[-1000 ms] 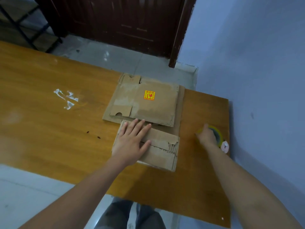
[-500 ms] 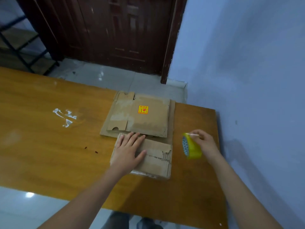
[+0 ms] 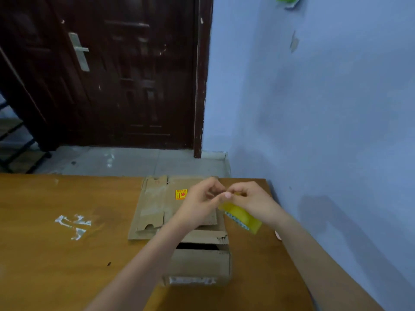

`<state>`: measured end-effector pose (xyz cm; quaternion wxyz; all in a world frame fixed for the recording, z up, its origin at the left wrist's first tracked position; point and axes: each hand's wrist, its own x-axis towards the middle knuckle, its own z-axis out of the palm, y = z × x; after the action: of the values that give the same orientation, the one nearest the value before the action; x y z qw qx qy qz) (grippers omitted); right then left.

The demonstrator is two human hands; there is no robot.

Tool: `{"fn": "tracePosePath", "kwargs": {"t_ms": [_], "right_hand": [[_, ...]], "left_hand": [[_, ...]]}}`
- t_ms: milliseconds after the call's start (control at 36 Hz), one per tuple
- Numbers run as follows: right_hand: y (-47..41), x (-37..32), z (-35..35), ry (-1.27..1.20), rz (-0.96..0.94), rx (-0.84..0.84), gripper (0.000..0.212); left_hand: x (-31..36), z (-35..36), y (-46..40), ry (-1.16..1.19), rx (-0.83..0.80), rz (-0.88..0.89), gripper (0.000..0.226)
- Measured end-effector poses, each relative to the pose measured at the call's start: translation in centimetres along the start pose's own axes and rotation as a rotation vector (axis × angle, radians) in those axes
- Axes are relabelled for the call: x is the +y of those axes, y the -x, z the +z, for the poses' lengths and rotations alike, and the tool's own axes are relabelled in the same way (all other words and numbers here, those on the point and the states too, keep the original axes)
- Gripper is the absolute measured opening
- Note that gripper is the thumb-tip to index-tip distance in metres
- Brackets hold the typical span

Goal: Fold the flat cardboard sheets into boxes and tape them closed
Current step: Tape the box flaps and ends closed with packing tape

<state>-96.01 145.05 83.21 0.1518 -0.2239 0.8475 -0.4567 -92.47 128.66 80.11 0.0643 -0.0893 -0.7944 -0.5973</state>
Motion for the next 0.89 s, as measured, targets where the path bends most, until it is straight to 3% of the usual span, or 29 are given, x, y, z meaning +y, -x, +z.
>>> {"fn": "tracePosePath", "kwargs": {"t_ms": [56, 167, 194, 306, 417, 528, 694, 778, 889], "right_hand": [[0.1, -0.8, 0.2, 0.033, -0.006, -0.002, 0.042], [0.3, -1.7, 0.6, 0.119, 0.012, -0.06, 0.005], [0.4, -1.9, 0.8, 0.125, 0.022, -0.063, 0.012], [1.1, -2.7, 0.5, -0.014, 0.133, 0.013, 0.072], [1.8, -2.4, 0.0, -0.168, 0.093, -0.008, 0.095], [2.0, -2.9, 0.9, -0.182, -0.018, 0.061, 0.082], [2.1, -3.7, 4.1, -0.118, -0.161, 0.58, 0.051], [2.2, -3.8, 4.7, -0.107, -0.123, 0.641, 0.048], [2.0, -3.8, 4.2, 0.167, -0.137, 0.47, 0.055]], "left_hand": [[0.0, -0.7, -0.2, 0.025, 0.005, 0.041, 0.027], [-0.2, -1.9, -0.1, -0.027, 0.039, 0.049, 0.026], [-0.1, -2.1, 0.0, -0.057, 0.061, 0.042, 0.027], [0.1, -2.8, 0.3, -0.143, 0.18, -0.014, 0.024], [-0.1, -3.6, 0.4, 0.138, 0.34, -0.231, 0.027], [-0.5, -4.0, 0.2, 0.46, 0.361, -0.461, 0.017], [-0.5, -2.8, 0.4, 0.675, 0.305, -0.555, 0.02], [-0.3, -3.2, 0.2, 0.614, 0.315, -0.551, 0.017], [-0.7, -4.2, -0.3, 0.259, 0.333, -0.433, 0.021]]}}
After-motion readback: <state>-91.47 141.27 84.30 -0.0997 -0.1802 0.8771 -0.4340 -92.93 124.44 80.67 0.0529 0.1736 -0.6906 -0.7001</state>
